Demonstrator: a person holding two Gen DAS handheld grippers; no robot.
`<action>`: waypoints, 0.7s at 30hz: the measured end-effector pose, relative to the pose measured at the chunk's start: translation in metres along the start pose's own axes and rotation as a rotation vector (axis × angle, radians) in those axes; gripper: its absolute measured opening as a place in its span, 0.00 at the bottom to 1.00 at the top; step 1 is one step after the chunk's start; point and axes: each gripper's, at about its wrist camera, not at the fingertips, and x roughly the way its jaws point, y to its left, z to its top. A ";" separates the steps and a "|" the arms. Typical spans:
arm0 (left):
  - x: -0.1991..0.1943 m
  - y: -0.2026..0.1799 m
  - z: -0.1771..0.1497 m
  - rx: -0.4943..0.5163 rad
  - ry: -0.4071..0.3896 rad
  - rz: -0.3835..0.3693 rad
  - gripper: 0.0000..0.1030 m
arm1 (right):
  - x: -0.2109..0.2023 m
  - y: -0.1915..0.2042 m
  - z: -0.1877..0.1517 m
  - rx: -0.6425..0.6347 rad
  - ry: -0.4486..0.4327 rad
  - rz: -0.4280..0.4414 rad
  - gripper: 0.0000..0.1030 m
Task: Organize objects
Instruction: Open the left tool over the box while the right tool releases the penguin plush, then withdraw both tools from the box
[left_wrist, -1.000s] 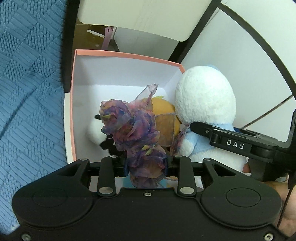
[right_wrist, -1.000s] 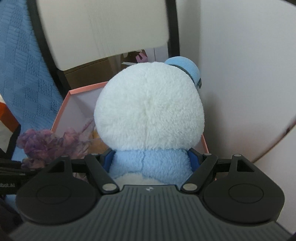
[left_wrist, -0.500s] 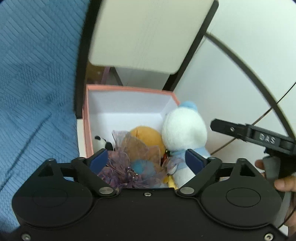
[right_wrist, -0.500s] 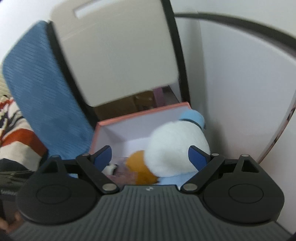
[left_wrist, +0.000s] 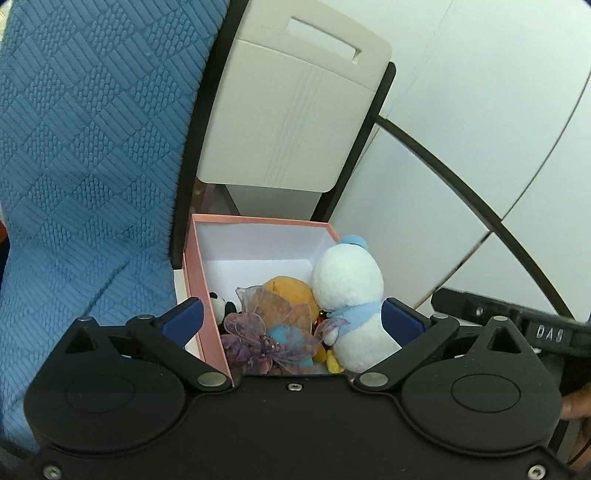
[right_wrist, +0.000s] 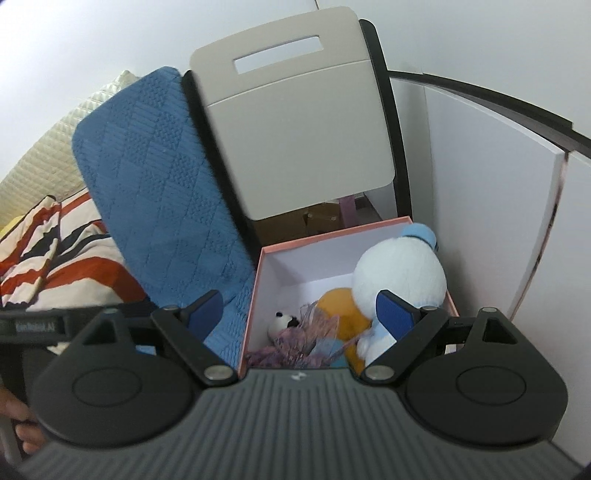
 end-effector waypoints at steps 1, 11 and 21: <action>-0.003 0.000 -0.003 0.005 -0.002 0.002 0.99 | -0.007 0.003 -0.005 0.000 -0.003 -0.005 0.88; -0.022 0.002 -0.033 0.054 -0.023 0.038 0.99 | -0.032 0.021 -0.044 0.009 -0.006 -0.024 0.88; -0.027 0.007 -0.054 0.054 -0.029 0.051 0.99 | -0.036 0.023 -0.073 0.005 -0.012 -0.045 0.88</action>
